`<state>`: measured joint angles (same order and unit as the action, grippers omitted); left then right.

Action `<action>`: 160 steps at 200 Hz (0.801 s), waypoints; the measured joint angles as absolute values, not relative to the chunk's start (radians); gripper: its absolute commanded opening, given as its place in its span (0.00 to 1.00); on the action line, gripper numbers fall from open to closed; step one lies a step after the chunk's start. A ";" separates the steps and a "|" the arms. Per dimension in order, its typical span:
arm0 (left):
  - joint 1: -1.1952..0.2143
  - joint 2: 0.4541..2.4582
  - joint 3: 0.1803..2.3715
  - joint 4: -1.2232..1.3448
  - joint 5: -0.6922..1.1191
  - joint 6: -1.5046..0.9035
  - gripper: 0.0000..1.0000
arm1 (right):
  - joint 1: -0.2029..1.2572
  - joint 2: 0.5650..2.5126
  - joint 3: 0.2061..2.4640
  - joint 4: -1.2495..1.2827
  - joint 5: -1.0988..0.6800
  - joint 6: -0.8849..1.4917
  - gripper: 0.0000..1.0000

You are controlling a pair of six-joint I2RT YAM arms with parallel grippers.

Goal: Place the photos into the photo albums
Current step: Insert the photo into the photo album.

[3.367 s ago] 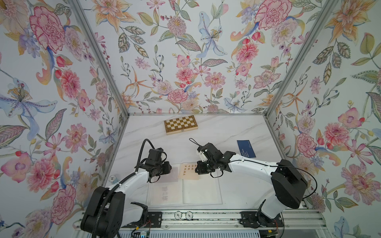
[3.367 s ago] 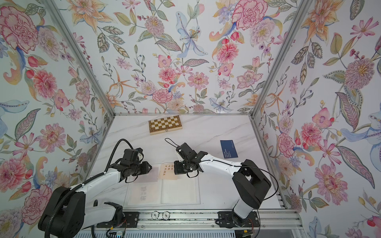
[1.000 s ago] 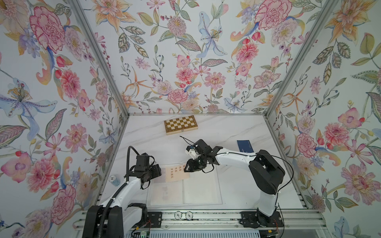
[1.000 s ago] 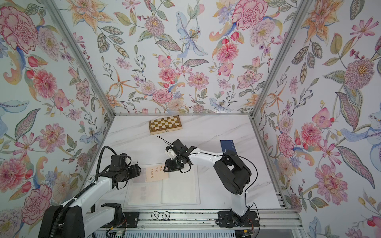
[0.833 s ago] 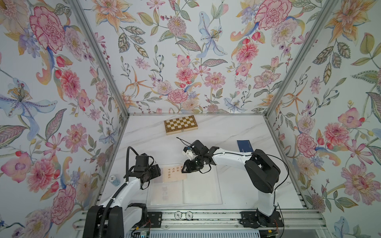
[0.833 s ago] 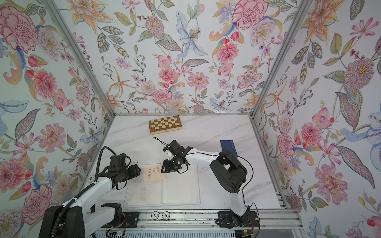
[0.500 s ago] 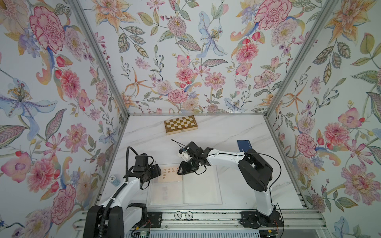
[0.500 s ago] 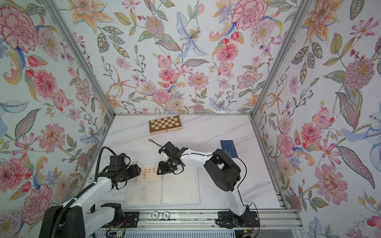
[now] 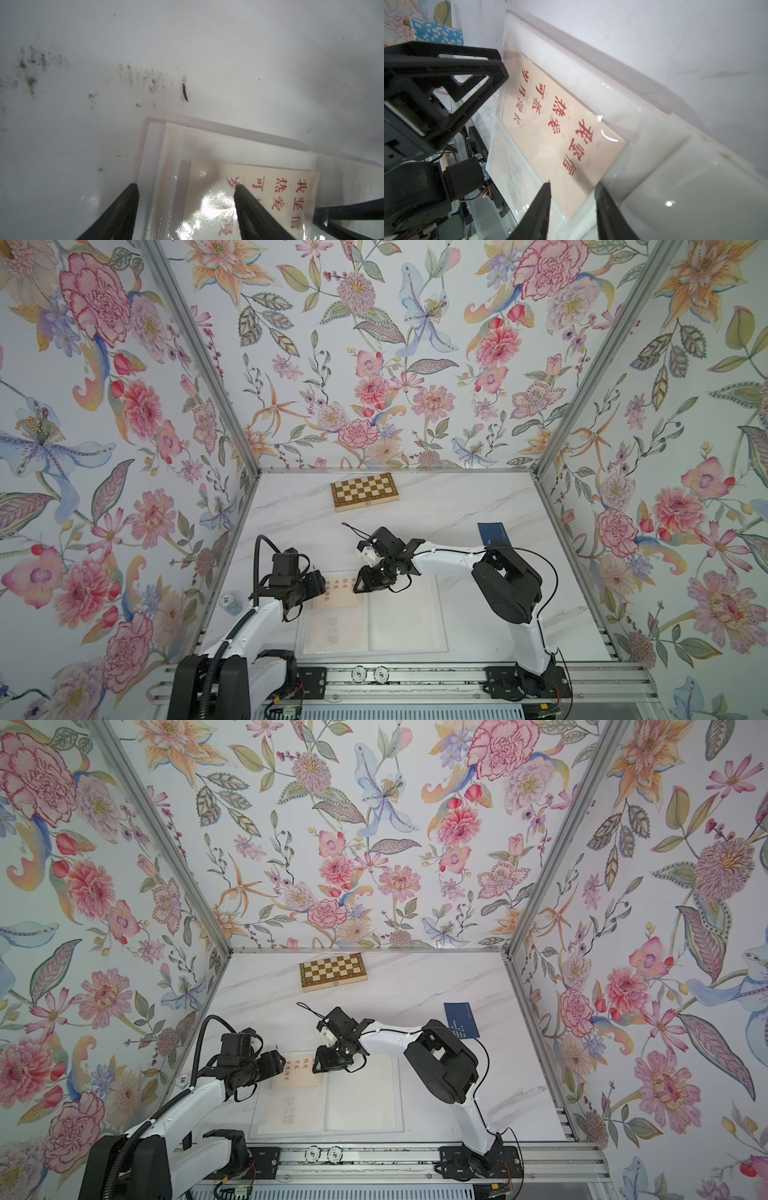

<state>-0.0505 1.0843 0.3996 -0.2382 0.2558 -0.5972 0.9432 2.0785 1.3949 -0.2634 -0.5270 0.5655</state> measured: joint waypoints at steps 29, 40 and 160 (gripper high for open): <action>-0.051 1.084 0.400 -0.235 0.258 -0.594 0.72 | 0.941 2.064 1.372 -0.255 -0.525 0.565 0.39; -0.051 1.084 0.400 -0.234 0.258 -0.590 0.72 | 0.939 2.051 1.356 -0.254 -0.523 0.565 0.40; -0.076 1.020 0.443 -0.306 0.230 -0.564 0.73 | 0.812 1.827 1.191 -0.254 -0.481 0.554 0.41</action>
